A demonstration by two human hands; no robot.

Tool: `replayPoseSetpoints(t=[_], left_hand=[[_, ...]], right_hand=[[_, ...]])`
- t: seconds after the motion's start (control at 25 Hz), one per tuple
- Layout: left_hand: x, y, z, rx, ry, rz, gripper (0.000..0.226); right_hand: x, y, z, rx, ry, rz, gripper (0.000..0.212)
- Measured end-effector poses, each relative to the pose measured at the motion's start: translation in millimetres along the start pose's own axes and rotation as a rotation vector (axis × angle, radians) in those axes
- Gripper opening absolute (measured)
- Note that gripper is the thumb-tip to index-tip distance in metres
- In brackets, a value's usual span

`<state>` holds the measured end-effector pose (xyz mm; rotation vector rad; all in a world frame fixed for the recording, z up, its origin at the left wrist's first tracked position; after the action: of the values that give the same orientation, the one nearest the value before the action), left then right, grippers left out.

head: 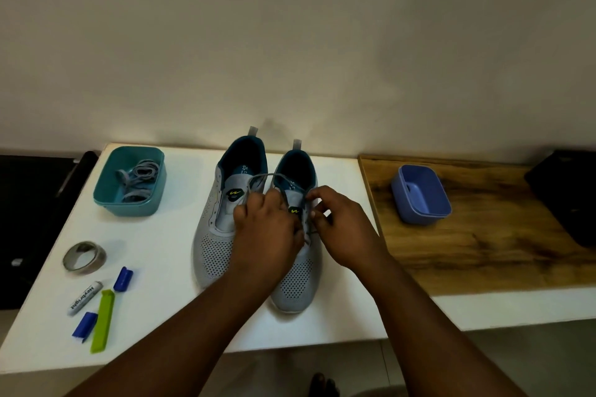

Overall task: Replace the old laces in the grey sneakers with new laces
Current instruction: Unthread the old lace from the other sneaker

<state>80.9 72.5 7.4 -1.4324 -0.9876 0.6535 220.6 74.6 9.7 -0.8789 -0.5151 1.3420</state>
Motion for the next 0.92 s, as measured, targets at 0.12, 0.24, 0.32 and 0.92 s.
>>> replayPoseSetpoints(t=[0.12,0.24,0.32,0.92], left_hand=[[1,8,3,-0.048,-0.016,0.005,0.036],[-4,0,12,-0.030,-0.048,-0.008,0.036],[-9,-15,13,0.098,-0.020,-0.036,0.032],[-6,-33,21,0.129,-0.014,-0.135,0.024]], right_hand=[[-1,4,7,-0.007,-0.072,0.013,0.036],[2,6,7,-0.073,-0.086,-0.015,0.022],[4,0,6,-0.040,-0.076,-0.073,0.014],[3,-4,1,0.058,0.022,-0.138,0.007]])
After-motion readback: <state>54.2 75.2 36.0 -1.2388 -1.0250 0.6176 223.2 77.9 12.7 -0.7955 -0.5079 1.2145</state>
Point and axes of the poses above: each hand's wrist, its own x-axis towards the middle knuckle, its own y-axis out of the palm, z = x × y, the point moved 9 cm from there along x, towards the middle knuckle, and after that the axes turned 15 degrees about y, right-handed, at the moved point
